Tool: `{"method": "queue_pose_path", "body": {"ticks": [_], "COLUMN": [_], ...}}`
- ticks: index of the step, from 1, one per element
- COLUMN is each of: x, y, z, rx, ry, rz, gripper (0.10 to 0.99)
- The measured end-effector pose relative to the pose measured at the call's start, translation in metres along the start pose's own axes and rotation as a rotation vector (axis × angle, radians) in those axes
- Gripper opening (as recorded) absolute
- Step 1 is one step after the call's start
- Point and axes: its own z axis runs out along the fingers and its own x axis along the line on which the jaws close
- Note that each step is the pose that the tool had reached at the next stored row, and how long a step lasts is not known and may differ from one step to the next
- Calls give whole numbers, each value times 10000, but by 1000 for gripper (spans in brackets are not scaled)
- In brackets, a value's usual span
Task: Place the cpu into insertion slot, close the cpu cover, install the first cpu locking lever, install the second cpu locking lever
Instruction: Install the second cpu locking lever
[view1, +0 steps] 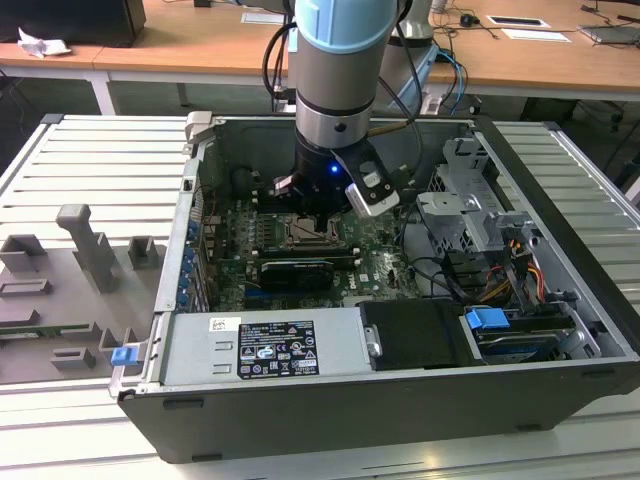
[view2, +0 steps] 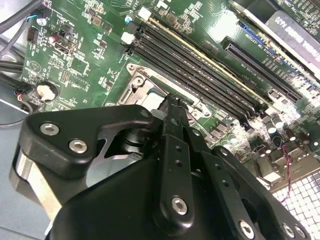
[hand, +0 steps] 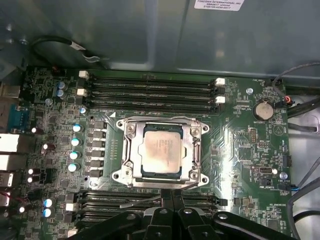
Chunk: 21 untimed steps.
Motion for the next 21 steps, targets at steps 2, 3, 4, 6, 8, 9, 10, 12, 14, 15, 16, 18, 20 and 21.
{"method": "queue_pose_path", "body": {"ticks": [2,3,4,6,8,9,10,12,14,15,16,18,20,21], "x": [2,2,3,4,11,19,33,51,104,145,161,200,226,228], "y": [-4,-5,-6,-8,-8,-8,-8,-8,-7,-7,-9,-14,-17,-20], "z": [0,-1,-1,-1,-1,-2,-2,-1,2,12,23,50,79,92], "rx": [-1,-1,0,0,0,0,0,-1,-1,0,0,-5,-12,-12], "ry": [0,0,0,0,0,0,0,0,0,-1,0,0,-1,0], "rz": [2,1,1,-1,1,1,1,0,0,0,1,0,1,0], "gripper": [106,106,106,106,106,106,106,106,106,106,106,106,106,106]}}
